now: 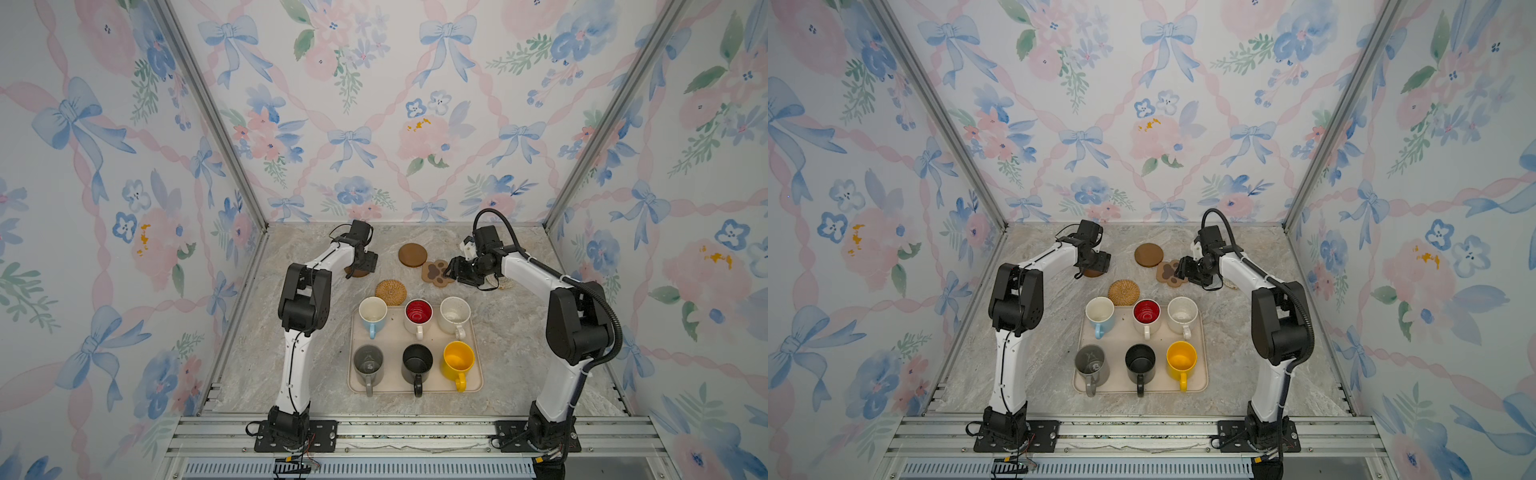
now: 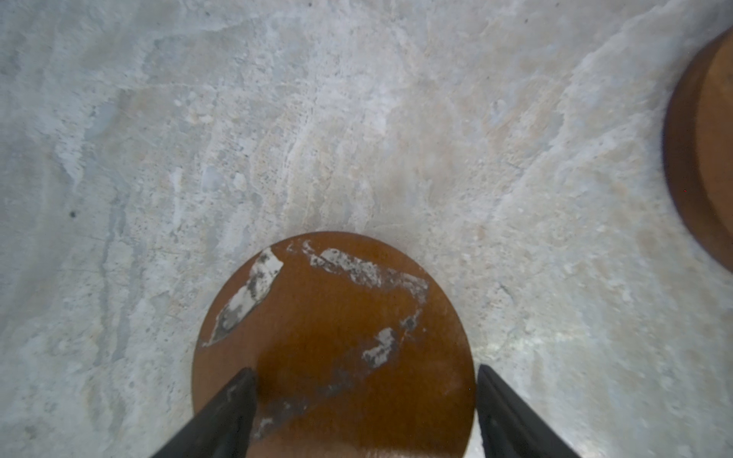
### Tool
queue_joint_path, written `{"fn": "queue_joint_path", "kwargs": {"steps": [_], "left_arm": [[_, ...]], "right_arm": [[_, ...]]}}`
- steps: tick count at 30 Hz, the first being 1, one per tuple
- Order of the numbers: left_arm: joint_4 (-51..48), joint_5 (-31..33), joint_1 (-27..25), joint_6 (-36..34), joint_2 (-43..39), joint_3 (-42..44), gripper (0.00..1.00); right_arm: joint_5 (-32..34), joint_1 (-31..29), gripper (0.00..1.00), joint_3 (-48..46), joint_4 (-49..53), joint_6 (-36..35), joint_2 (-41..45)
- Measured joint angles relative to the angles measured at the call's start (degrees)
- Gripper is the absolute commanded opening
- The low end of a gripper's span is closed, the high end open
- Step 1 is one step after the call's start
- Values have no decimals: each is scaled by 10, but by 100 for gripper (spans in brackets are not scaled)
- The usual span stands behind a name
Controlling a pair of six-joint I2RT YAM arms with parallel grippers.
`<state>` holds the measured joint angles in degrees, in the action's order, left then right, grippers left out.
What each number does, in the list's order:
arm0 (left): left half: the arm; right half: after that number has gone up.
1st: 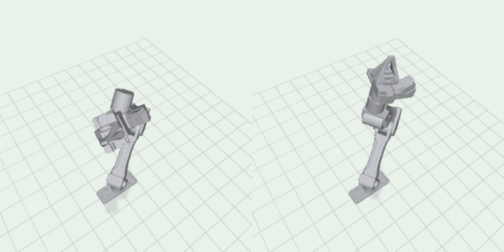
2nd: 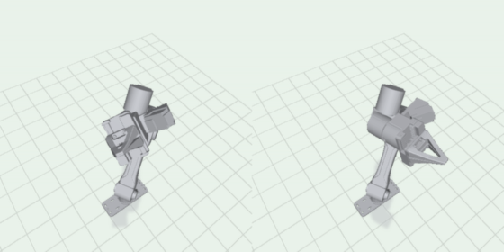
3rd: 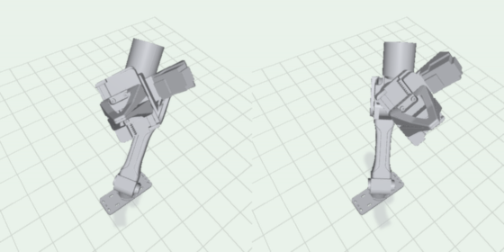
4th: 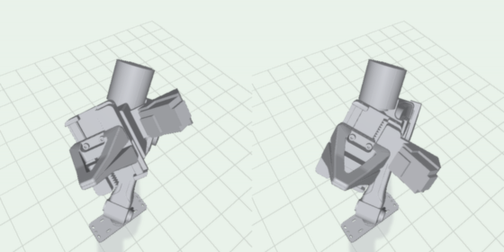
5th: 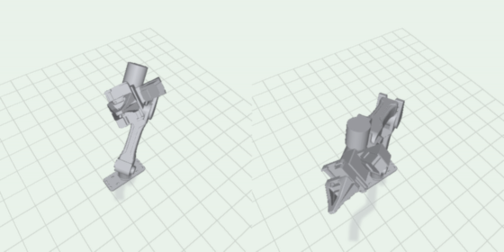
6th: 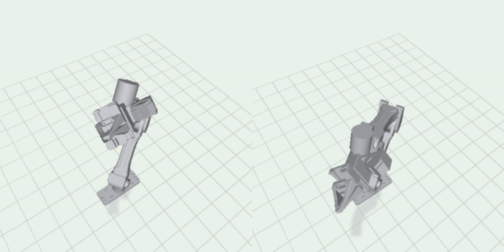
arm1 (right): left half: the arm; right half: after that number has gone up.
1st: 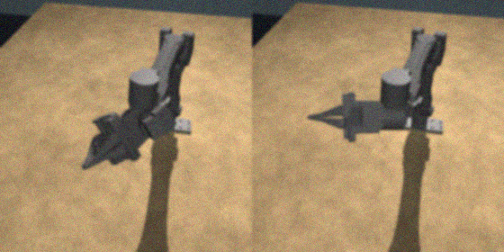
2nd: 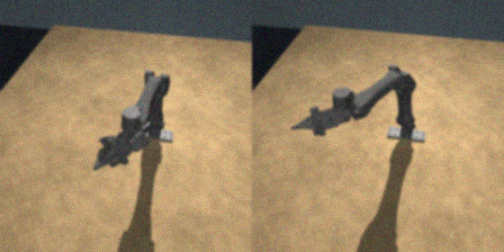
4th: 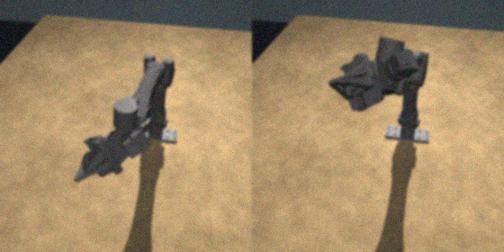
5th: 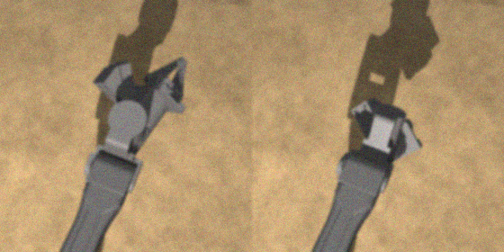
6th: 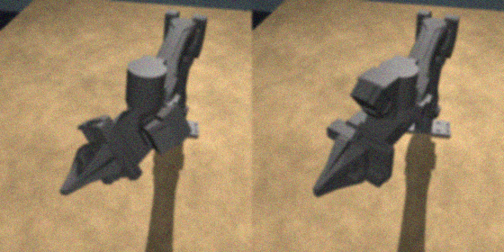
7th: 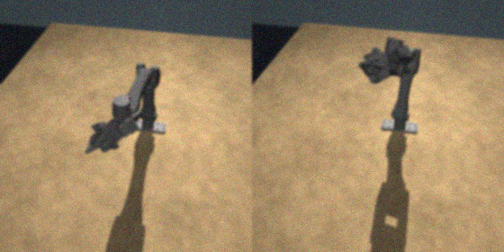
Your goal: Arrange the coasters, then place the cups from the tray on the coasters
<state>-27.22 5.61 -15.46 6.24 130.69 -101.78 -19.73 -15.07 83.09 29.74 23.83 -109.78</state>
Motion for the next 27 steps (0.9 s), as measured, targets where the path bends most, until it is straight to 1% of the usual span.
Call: {"fn": "queue_joint_path", "kwargs": {"steps": [12, 23, 27], "left_arm": [[64, -40, 28, 18, -56, 97, 80], [73, -59, 46, 28, -72, 120, 77], [53, -84, 48, 48, -77, 130, 78]], "right_arm": [[-2, 0, 61, -1, 0, 0, 3], [-7, 0, 61, -1, 0, 0, 7], [-18, 0, 61, 23, 6, -1, 5]]}}
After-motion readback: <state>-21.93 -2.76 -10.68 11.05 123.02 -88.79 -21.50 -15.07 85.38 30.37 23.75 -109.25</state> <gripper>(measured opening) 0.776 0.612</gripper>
